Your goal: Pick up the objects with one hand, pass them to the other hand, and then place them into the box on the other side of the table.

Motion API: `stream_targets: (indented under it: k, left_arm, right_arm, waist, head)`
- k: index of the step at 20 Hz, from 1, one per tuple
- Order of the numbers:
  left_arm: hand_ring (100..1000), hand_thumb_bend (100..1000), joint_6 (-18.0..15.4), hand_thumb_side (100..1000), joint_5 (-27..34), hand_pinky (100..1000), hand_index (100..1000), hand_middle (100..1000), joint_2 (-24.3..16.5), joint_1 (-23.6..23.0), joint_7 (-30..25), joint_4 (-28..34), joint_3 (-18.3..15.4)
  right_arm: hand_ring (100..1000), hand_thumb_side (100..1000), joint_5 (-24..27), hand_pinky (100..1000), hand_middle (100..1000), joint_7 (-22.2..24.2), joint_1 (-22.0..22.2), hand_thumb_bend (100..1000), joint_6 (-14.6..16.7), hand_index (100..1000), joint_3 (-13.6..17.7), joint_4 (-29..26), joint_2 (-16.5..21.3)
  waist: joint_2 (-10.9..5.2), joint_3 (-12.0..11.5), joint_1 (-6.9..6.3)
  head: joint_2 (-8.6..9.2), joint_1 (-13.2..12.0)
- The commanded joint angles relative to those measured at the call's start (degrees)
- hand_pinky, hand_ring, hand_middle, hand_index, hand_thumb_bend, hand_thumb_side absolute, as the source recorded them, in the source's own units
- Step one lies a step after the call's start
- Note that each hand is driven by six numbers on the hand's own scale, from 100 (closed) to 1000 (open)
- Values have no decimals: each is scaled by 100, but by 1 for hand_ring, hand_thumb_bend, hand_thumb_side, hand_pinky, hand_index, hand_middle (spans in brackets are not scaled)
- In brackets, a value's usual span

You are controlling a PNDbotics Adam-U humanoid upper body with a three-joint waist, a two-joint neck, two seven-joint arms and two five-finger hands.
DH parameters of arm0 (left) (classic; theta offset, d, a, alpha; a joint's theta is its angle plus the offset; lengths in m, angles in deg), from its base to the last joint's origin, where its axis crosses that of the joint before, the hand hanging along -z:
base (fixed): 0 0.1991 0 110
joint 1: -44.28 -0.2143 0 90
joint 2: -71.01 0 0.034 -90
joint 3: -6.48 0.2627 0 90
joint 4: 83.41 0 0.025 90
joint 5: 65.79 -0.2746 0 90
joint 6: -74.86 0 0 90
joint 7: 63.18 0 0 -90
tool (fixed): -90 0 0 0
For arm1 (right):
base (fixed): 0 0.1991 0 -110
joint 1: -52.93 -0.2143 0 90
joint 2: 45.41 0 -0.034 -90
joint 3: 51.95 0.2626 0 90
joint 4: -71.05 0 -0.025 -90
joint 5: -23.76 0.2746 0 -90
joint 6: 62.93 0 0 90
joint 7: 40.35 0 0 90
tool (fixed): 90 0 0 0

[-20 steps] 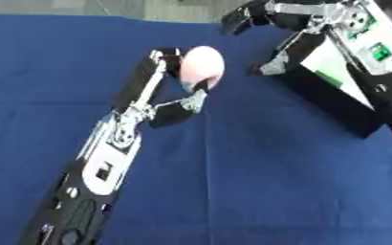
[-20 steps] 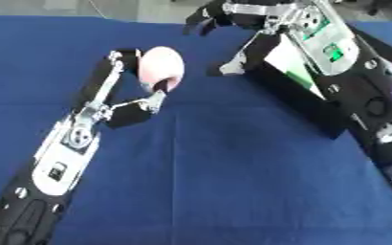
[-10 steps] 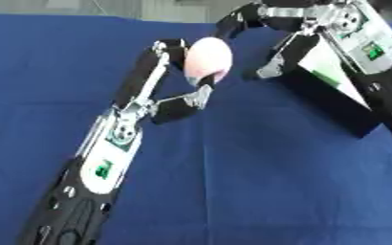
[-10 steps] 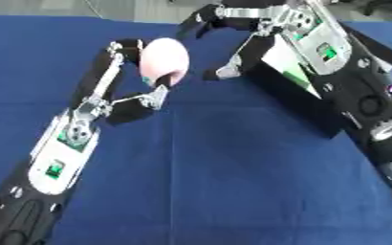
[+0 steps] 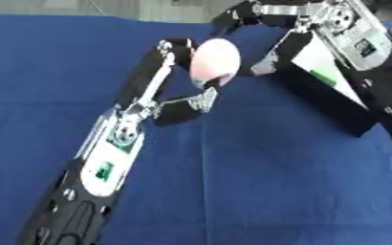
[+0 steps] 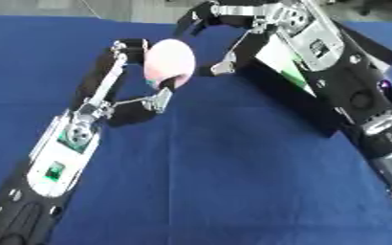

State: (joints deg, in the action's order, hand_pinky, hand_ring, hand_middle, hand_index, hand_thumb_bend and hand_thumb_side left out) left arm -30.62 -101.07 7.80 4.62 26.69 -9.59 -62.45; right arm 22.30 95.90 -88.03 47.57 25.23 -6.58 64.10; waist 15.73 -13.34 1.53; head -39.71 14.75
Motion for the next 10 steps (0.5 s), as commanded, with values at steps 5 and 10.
stream_targets:
  k: [5, 10]
  left_arm:
    - [550, 100, 12, 284, 0, 577, 505, 501, 103, 107, 61, 118, -4]
    - [550, 100, -1, 281, -34, 577, 505, 502, 131, 98, 84, 99, 8]
  right_arm:
    - [1000, 172, 187, 879, 815, 239, -119, 380, -72, 840, 13, -173, 134]
    - [1000, 174, 237, 879, 813, 335, -125, 378, -120, 838, 14, -181, 136]
  waist:
    - [-57, 45, 63]
    - [-49, 64, 60]
  head:
    - [-36, -6]
    - [-41, -8]
